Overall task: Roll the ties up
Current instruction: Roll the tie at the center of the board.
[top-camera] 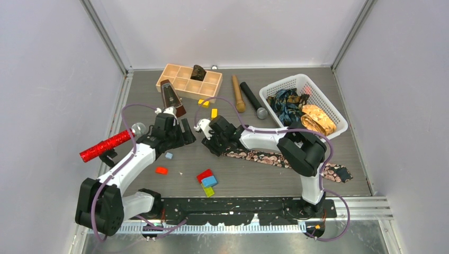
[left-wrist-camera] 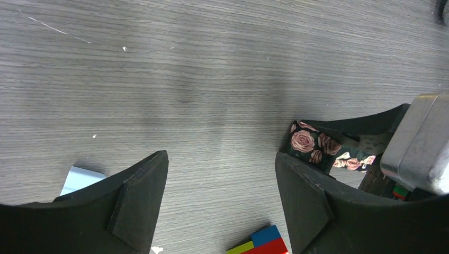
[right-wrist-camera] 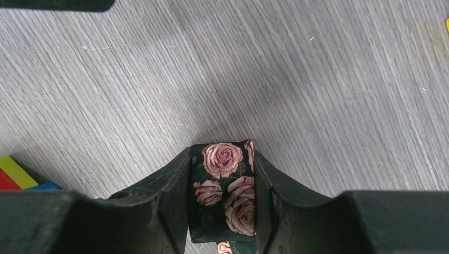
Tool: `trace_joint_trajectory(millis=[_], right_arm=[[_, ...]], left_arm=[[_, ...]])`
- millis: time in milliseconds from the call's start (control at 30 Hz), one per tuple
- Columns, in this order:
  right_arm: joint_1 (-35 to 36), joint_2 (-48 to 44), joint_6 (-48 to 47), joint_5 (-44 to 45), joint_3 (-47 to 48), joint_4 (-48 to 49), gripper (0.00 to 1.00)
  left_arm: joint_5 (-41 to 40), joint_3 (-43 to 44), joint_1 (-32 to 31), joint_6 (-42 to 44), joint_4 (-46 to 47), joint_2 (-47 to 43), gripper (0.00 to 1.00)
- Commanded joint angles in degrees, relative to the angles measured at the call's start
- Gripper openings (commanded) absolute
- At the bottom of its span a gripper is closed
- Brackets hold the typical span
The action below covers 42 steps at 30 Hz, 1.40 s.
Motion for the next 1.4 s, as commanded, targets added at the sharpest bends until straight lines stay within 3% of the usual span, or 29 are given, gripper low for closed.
trace_joint_trajectory(millis=[0,133,233,367,467,667,833,1000,1167,1367], right_arm=[[0.16,0.19,0.21,3.13,-1.58,-5.59,0.44],[0.34,0.34,0.33,3.17,-1.49,-5.64,0.41],[0.35,0.10,0.57,3.41,-1.60,-5.27,0.60],[0.31,-1.63,2.51,3.47,-2.27,-2.73,0.77],[0.35,-3.44,4.87,3.45,-2.09,-0.59,0.85],[0.35,-9.18,14.53,6.47,0.18,0.76,0.89],[0.27,-15.37,28.34,12.57,-0.76,1.56,0.90],[-0.09,-20.42,47.91,17.10,-2.63,-3.35,0.86],[-0.67,-23.90,64.74,13.93,-8.91,-2.03,0.63],[-1.00,-24.16,70.44,10.14,-12.09,0.10,0.47]], left_arm=[[0.79,-0.49,0.39,-0.40,2.51,-0.46,0.76],[0.88,-0.40,0.40,-0.42,2.42,-0.45,0.76],[0.90,-0.23,0.40,-0.43,2.14,-0.48,0.76],[0.78,0.15,0.56,-0.28,1.57,-0.89,0.77],[0.96,0.37,0.71,-0.19,1.20,-1.26,0.79],[2.32,0.89,0.84,0.42,1.25,-1.68,0.81],[4.71,0.53,0.93,0.54,3.37,-1.32,0.84],[9.82,-0.81,0.93,0.14,7.68,-0.35,0.84],[18.19,-4.01,0.84,-1.31,16.13,1.93,0.80],[21.40,-6.85,0.32,-2.76,23.67,5.58,0.77]])
